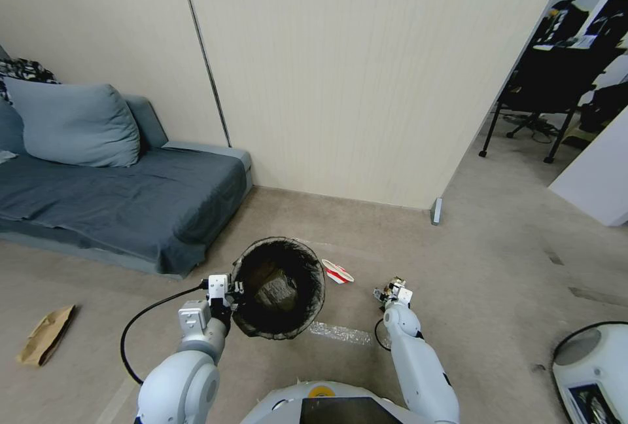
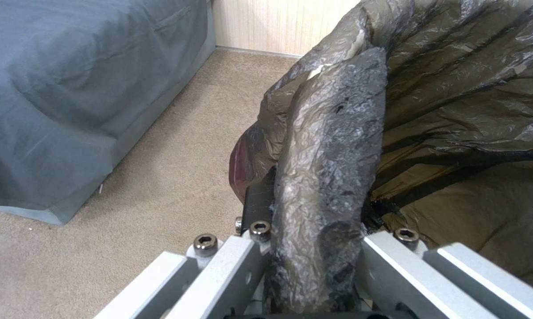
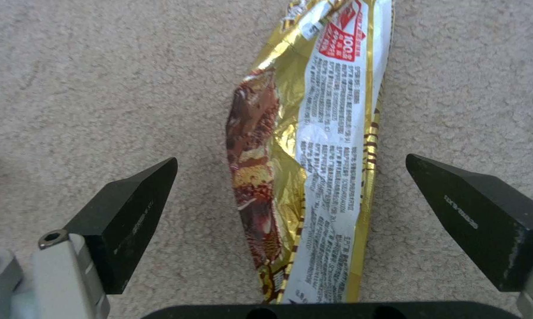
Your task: Pick up the trash bin, then pick up the garbage from the floor and place it into the trash bin.
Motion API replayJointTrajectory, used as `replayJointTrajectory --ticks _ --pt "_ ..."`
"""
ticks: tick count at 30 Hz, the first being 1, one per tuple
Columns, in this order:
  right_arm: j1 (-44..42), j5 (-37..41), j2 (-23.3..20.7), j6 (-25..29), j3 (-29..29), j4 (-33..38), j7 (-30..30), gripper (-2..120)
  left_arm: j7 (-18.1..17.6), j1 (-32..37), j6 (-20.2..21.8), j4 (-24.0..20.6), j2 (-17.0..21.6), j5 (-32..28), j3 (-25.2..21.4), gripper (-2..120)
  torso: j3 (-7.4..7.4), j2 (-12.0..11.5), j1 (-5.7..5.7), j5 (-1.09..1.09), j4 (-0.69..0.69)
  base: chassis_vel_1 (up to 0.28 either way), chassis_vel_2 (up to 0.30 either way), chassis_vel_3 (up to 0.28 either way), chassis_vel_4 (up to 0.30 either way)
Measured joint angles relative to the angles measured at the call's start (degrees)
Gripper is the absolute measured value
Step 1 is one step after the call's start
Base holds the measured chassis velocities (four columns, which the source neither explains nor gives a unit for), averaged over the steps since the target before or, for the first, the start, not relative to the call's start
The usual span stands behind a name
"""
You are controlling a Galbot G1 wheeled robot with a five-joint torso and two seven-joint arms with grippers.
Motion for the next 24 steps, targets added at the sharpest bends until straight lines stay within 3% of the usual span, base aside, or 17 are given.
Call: replayJointTrajectory --ticks 20,24 --pt "1.6 0.1 -0.1 0.9 0.4 -4.2 -0.4 99 0.1 0.0 0.0 0.0 -0.1 0.2 0.1 1 0.00 0.0 0.00 0.00 0.00 0.000 0.000 0.000 0.000" --pt "1.6 0.2 -0.1 1.0 0.4 -4.3 -0.8 88 0.1 0.0 0.0 0.0 -0.1 0.2 0.1 1 0.00 0.0 0.00 0.00 0.00 0.000 0.000 0.000 0.000"
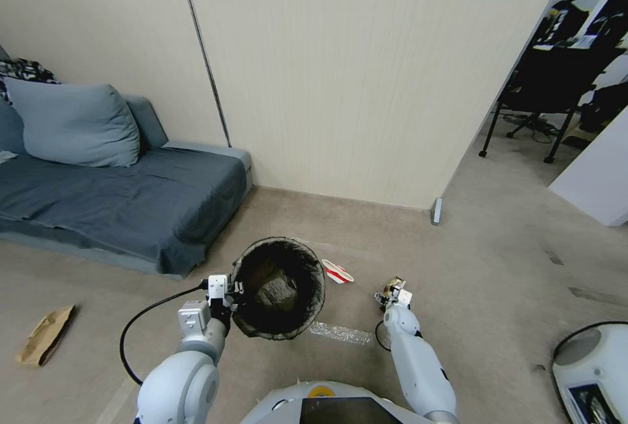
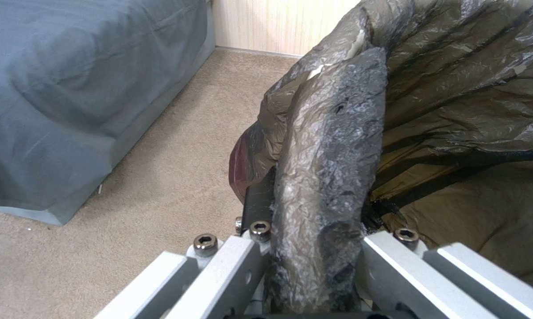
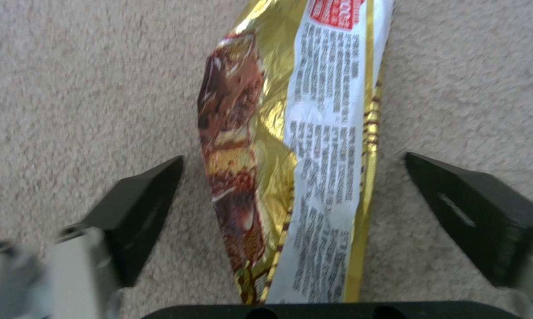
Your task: Pick up the trash bin, then pick up the garbage from the floor and place it into the trash bin.
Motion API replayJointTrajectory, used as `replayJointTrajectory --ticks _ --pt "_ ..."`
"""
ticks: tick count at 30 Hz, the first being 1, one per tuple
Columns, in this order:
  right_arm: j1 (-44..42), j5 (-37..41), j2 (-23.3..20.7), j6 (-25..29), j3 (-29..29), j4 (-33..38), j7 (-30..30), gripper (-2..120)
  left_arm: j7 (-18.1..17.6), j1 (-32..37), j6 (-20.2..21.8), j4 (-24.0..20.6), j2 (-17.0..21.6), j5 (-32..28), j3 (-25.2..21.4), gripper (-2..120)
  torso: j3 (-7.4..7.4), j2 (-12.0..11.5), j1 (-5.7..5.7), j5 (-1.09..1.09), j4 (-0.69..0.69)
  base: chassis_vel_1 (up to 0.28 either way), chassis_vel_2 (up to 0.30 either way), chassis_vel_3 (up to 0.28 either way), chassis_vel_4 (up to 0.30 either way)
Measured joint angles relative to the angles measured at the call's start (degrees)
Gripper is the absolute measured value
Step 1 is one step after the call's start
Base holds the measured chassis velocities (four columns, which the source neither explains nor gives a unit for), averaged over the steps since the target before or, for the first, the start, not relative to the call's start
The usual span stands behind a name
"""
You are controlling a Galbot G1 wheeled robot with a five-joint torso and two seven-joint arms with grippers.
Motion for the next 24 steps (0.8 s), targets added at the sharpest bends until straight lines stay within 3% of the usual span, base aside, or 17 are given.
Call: replayJointTrajectory --ticks 7,13,15,18,19,21,22,24 --pt "0.0 0.8 -0.1 0.7 0.1 -0.4 -0.4 56 0.1 0.0 0.0 0.1 -0.1 0.1 0.1 1 0.00 0.0 0.00 -0.07 -0.04 0.000 0.000 0.000 0.000" --pt "0.0 0.8 0.0 0.9 0.1 -0.6 -0.4 43 0.3 0.0 0.0 0.0 -0.1 0.2 0.1 1 -0.01 0.0 0.00 -0.07 -0.06 0.000 0.000 0.000 0.000" --pt "0.0 0.8 0.1 1.2 0.1 -0.8 -0.4 27 0.4 0.0 0.0 0.0 -0.1 0.2 0.1 1 -0.01 0.0 0.00 -0.08 -0.05 0.000 0.000 0.000 0.000" --pt "-0.1 0.7 0.1 1.4 0.1 -0.8 -0.4 22 0.4 0.0 0.0 0.0 -0.1 0.2 0.1 1 -0.01 0.0 -0.01 -0.07 -0.05 0.000 0.000 0.000 0.000" --pt "-0.2 0.6 0.1 1.5 0.2 -0.8 -0.4 14 0.4 0.0 0.0 -0.1 0.0 0.2 0.1 1 -0.01 0.0 0.00 -0.07 -0.04 0.000 0.000 0.000 0.000" --pt "-0.2 0.6 0.1 1.5 0.2 -0.8 -0.4 14 0.4 0.0 0.0 -0.1 0.0 0.2 0.1 1 -0.01 0.0 -0.01 -0.06 -0.04 0.000 0.000 0.000 0.000" --pt "-0.5 0.5 0.1 1.5 0.2 -0.6 -0.4 3 0.5 0.1 0.0 -0.1 0.0 0.2 0.1 1 -0.01 0.0 0.00 -0.05 -0.02 0.000 0.000 0.000 0.000" --pt "-0.5 0.5 0.1 1.6 0.2 -0.5 -0.4 0 0.5 0.1 0.0 -0.1 0.0 0.2 0.1 1 0.00 0.0 0.00 -0.05 -0.02 0.000 0.000 0.000 0.000"
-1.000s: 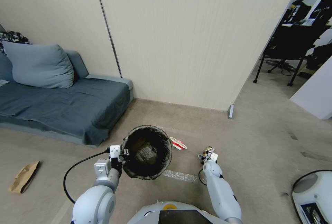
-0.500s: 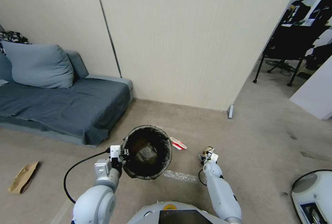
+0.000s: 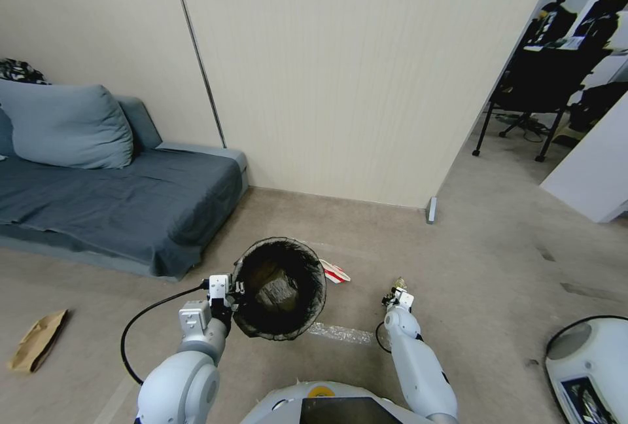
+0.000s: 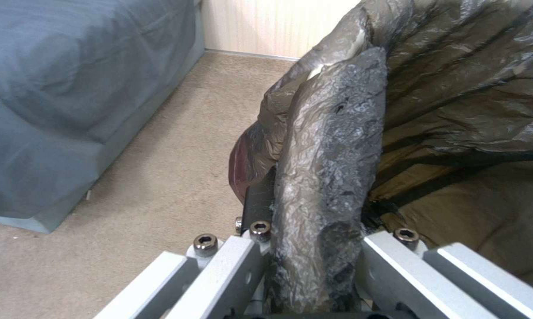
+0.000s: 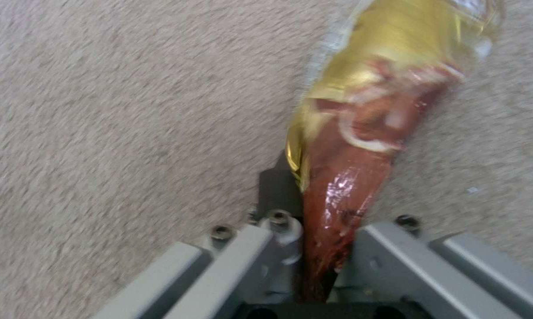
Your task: Pick up the trash bin, then pick up the garbage from the floor and place it into the trash bin.
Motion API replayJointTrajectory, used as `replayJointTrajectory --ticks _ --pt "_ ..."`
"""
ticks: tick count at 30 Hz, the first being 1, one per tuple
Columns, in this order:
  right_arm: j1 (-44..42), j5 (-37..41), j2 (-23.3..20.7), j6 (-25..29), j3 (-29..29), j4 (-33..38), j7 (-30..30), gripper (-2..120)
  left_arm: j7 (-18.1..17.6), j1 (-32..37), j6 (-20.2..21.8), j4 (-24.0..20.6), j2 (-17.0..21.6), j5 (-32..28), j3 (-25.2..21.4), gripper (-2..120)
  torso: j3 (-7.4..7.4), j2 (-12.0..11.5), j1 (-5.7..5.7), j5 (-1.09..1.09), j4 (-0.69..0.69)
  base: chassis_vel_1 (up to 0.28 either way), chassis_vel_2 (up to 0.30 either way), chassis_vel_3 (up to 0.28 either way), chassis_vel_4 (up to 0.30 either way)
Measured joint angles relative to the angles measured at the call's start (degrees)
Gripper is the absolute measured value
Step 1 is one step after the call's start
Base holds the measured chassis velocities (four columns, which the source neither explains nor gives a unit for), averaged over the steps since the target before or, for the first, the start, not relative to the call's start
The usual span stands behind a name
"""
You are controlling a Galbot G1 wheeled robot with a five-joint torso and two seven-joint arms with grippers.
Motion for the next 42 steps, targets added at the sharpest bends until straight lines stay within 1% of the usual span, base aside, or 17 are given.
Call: replayJointTrajectory --ticks 11,13,15,16,19,20,21,23,24,29,31,33,35,36,38,40,42 --pt "-1.1 -1.6 0.0 1.3 -0.2 1.0 -0.6 0 0.1 0.1 0.0 -0.2 0.0 0.0 0.0 1 0.01 0.0 0.00 0.14 0.08 0.000 0.000 0.000 0.000" --pt "-2.3 -4.6 -0.1 3.6 -0.4 3.3 -1.9 0 0.3 0.2 0.0 -0.3 0.0 0.0 0.0 1 0.01 0.0 0.00 0.19 0.10 0.000 0.000 0.000 0.000" --pt "-3.0 -8.5 -0.5 6.3 -0.1 5.1 -2.9 0 0.3 0.2 0.0 -0.3 0.0 0.1 0.0 1 0.01 0.0 0.00 0.08 0.09 0.000 0.000 0.000 0.000" --pt "-4.8 -13.2 -1.5 9.5 0.1 10.1 -4.9 0 0.4 0.1 0.0 -0.2 0.0 0.2 0.1 1 0.01 0.0 0.00 0.12 0.03 0.000 0.000 0.000 0.000" --pt "-6.8 -14.4 -3.0 9.7 0.2 16.7 -6.1 0 0.5 0.1 0.0 -0.2 0.0 0.4 0.2 1 0.01 0.0 0.00 0.05 0.02 0.000 0.000 0.000 0.000" --pt "-8.8 -15.4 -4.6 9.3 -0.1 23.9 -7.7 0 0.5 0.1 0.0 -0.1 0.0 0.5 0.2 1 0.01 0.0 0.00 0.10 0.03 0.000 0.000 0.000 0.000" --pt "-9.8 -15.5 -5.6 8.7 -0.4 28.3 -8.6 0 0.5 0.1 0.0 -0.1 0.1 0.6 0.2 1 0.01 0.0 0.00 0.05 0.02 0.000 0.000 0.000 0.000" --pt "-10.2 -15.4 -6.1 8.3 -0.6 29.9 -9.0 0 0.5 0.1 0.0 0.0 0.1 0.6 0.2 1 0.01 0.0 0.00 0.04 0.03 0.000 0.000 0.000 0.000" --pt "-11.7 -13.7 -7.8 6.2 -1.3 36.9 -10.7 0 0.5 0.1 0.1 0.0 0.2 0.6 0.3 1 0.00 0.0 0.00 0.07 0.03 0.000 0.000 0.000 0.000" --pt "-13.3 -9.5 -10.0 2.3 -2.2 45.5 -13.1 0 0.5 0.0 0.1 0.2 0.3 0.6 0.3 1 0.01 0.0 0.00 0.07 0.02 0.000 0.000 0.000 0.000" --pt "-14.0 -2.2 -12.2 -2.1 -3.4 54.7 -15.0 0 0.5 -0.1 0.3 0.3 0.7 0.6 0.4 1 0.00 0.0 0.00 0.06 0.02 0.000 0.000 0.000 0.000" --pt "-14.0 0.2 -12.8 -3.5 -3.8 57.1 -15.3 0 0.5 -0.2 0.3 0.3 0.8 0.6 0.3 1 0.00 0.0 0.00 0.06 0.03 0.000 0.000 0.000 0.000" --pt "-13.6 6.1 -15.1 -6.7 -6.3 63.9 -17.0 0 0.6 -0.4 0.4 0.6 1.0 0.6 0.3 1 0.00 0.0 0.00 0.05 0.03 0.000 0.000 0.000 0.000" --pt "-13.6 6.1 -15.1 -6.7 -6.3 63.9 -17.0 0 0.6 -0.4 0.4 0.6 1.0 0.6 0.3 1 0.00 0.0 0.00 0.05 0.03 0.000 0.000 0.000 0.000" --pt "-13.1 7.6 -16.8 -8.0 -11.1 67.8 -18.4 0 0.6 -0.5 0.5 0.9 1.3 0.6 0.7 1 0.00 0.0 0.00 0.05 0.03 0.000 0.000 0.000 0.000" --pt "-12.8 7.9 -17.1 -8.4 -13.1 68.7 -18.4 0 0.7 -0.6 0.5 1.0 1.4 0.7 0.8 1 0.00 0.0 0.00 0.05 0.03 0.000 0.000 0.000 0.000" --pt "-11.5 8.5 -17.2 -9.4 -18.3 70.2 -18.3 0 0.8 -0.7 0.6 1.1 1.7 0.8 0.9 1 0.00 0.0 0.00 0.06 0.03 0.000 0.000 0.000 0.000"
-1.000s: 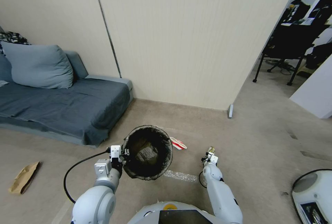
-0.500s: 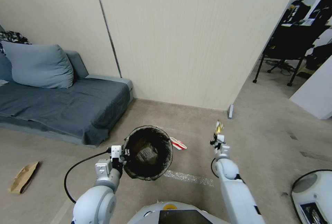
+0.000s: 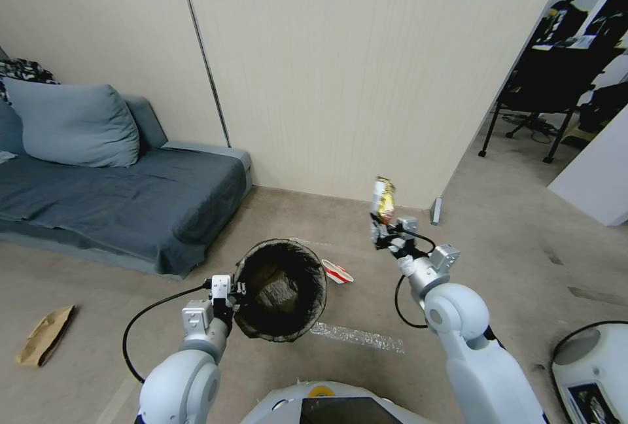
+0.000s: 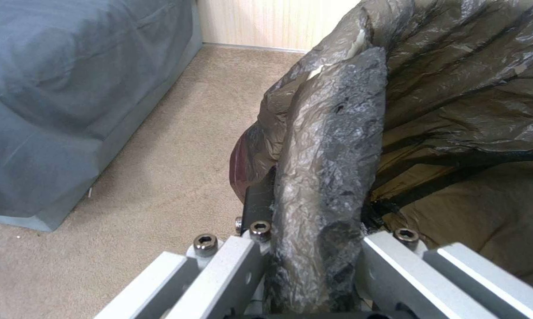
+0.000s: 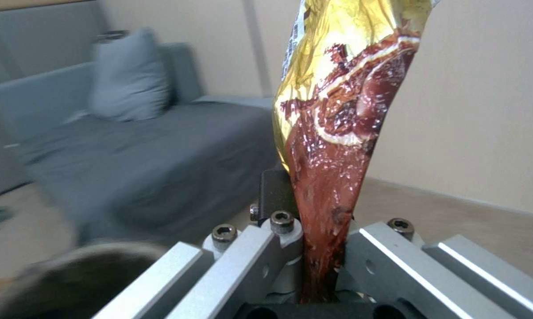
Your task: Pick up the trash bin, then pick up the garbage from the floor and place it into the trash bin.
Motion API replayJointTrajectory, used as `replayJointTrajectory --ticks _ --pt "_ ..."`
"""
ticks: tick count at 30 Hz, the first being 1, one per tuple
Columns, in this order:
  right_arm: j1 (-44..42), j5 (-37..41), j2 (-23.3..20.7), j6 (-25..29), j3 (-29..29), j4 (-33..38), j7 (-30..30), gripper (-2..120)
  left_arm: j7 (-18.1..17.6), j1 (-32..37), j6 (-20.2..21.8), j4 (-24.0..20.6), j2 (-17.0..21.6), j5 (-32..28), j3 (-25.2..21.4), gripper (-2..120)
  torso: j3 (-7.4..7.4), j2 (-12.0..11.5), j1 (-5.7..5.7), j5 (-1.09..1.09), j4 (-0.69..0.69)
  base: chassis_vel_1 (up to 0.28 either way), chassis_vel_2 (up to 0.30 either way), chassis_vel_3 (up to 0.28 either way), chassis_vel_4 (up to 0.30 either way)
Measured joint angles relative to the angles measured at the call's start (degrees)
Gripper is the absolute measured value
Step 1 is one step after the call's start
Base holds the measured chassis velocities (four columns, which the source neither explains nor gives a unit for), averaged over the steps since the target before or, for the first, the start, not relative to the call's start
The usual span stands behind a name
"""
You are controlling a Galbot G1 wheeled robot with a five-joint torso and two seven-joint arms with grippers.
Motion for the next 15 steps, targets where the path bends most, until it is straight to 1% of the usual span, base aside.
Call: replayJointTrajectory --ticks 1,2,3,4,5,6,7,9,10,13,14,15 --pt "0.0 0.0 0.0 0.0 0.0 0.0 0.0 0 0.0 0.0 0.0 0.0 0.0 0.0 0.0 1 0.00 0.0 0.00 0.00 0.00 0.000 0.000 0.000 0.000" --pt "0.5 0.2 0.0 -0.3 -1.7 0.4 0.2 0 0.0 0.0 0.0 0.0 0.1 0.0 0.0 1 0.00 0.0 0.00 -0.01 0.00 0.000 0.000 0.000 0.000" --pt "1.0 0.4 0.0 -0.6 -3.6 0.7 0.5 0 0.1 -0.1 0.0 0.1 0.2 0.0 0.1 1 0.00 0.0 0.00 0.00 0.00 0.000 0.000 0.000 0.000" --pt "1.9 0.5 0.1 -1.1 -7.2 1.2 0.9 0 0.1 -0.1 0.1 0.2 0.4 0.1 0.1 1 0.00 0.0 0.00 0.00 0.00 0.000 0.000 0.000 0.000" --pt "2.3 0.5 0.2 -1.2 -8.7 1.3 1.1 0 0.1 -0.1 0.1 0.3 0.4 0.2 0.1 1 0.00 0.0 0.00 -0.01 0.00 0.000 0.000 0.000 0.000" --pt "2.3 0.5 0.2 -1.2 -8.7 1.3 1.1 0 0.1 -0.1 0.1 0.3 0.4 0.2 0.1 1 0.00 0.0 0.00 -0.01 0.00 0.000 0.000 0.000 0.000" --pt "2.9 0.5 0.3 -1.5 -11.8 1.6 1.3 0 0.2 -0.3 0.1 0.4 0.5 0.2 0.2 1 0.00 0.0 0.00 0.00 0.00 0.000 0.000 0.000 0.000" --pt "3.3 0.7 0.3 -1.7 -14.2 1.9 1.5 0 0.2 -0.4 0.2 0.4 0.6 0.2 0.3 1 0.00 0.0 0.00 -0.01 0.00 0.000 0.000 0.000 0.000" --pt "3.3 0.7 0.3 -1.7 -14.2 1.9 1.5 0 0.2 -0.4 0.2 0.4 0.6 0.2 0.3 1 0.00 0.0 0.00 -0.01 0.00 0.000 0.000 0.000 0.000" --pt "3.9 1.0 0.2 -2.4 -18.5 2.1 2.0 0 0.2 -0.6 0.6 0.5 0.8 0.2 0.4 1 0.00 0.0 0.00 -0.01 0.00 0.000 0.000 0.000 0.000" --pt "3.9 1.0 0.2 -2.4 -18.5 2.1 2.0 0 0.2 -0.6 0.6 0.5 0.8 0.2 0.4 1 0.00 0.0 0.00 -0.01 0.00 0.000 0.000 0.000 0.000" --pt "4.0 1.0 0.2 -2.5 -19.7 2.1 2.2 0 0.2 -0.7 0.6 0.5 0.8 0.2 0.4 1 0.00 0.0 0.00 -0.01 0.00 0.000 0.000 0.000 0.000"
